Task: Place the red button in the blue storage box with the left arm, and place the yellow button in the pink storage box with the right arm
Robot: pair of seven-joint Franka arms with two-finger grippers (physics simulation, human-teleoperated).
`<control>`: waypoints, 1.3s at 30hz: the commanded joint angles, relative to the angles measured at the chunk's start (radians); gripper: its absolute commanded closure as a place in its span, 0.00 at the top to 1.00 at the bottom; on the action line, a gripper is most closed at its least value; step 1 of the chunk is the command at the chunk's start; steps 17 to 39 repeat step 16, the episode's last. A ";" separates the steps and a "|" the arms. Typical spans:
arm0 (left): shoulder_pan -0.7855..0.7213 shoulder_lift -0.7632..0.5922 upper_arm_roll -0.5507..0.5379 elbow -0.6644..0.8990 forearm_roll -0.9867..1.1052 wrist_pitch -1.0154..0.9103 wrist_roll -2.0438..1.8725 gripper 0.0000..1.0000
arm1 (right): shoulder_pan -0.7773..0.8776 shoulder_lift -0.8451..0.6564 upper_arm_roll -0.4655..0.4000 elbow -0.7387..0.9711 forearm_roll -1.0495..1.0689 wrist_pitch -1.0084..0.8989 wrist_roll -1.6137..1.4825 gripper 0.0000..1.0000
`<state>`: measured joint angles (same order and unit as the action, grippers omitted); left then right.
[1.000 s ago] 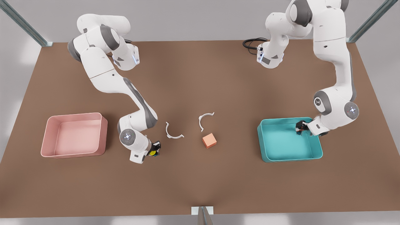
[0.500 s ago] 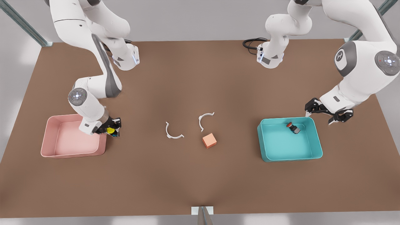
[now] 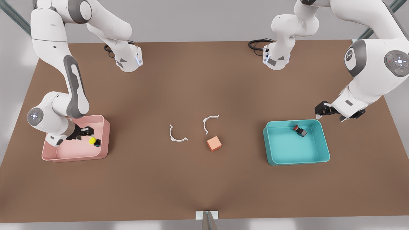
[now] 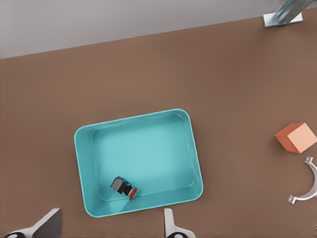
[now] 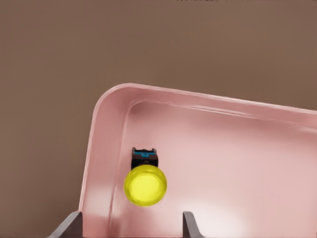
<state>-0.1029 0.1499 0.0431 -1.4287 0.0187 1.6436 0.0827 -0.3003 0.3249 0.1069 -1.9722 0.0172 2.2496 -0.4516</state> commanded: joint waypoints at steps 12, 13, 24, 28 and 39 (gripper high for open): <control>-0.009 -0.001 0.000 0.001 0.001 -0.018 -0.155 1.00 | 0.225 -0.038 0.082 0.662 -0.128 -0.680 0.550 1.00; -0.009 -0.001 0.000 0.001 0.001 -0.018 -0.155 1.00 | 0.228 -0.040 0.068 0.648 -0.125 -0.673 0.577 1.00; -0.009 -0.001 0.000 0.001 0.001 -0.019 -0.155 1.00 | 0.244 -0.040 0.028 0.642 -0.105 -0.628 0.596 1.00; -0.009 -0.001 0.000 0.001 0.001 -0.019 -0.155 1.00 | 0.244 -0.040 0.028 0.642 -0.105 -0.628 0.596 1.00; -0.009 -0.001 0.000 0.001 0.001 -0.019 -0.155 1.00 | 0.244 -0.040 0.028 0.642 -0.105 -0.628 0.596 1.00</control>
